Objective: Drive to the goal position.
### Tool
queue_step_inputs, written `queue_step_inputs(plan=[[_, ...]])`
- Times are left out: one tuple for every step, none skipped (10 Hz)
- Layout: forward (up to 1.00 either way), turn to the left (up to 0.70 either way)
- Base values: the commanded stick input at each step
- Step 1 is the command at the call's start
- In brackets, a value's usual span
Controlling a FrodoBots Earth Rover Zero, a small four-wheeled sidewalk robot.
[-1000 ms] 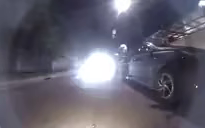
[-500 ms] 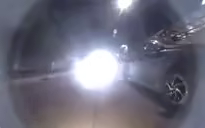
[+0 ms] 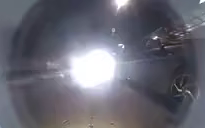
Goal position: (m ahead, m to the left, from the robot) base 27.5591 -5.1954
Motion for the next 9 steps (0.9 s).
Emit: queue_step_inputs(plan=[[0.50, 0.00], [0.50, 0.00], [0.50, 0.00], [0.50, 0.00], [0.50, 0.00], [0.50, -0.30], [0.50, -0.50], [0.50, -0.50], [0.50, -0.50]])
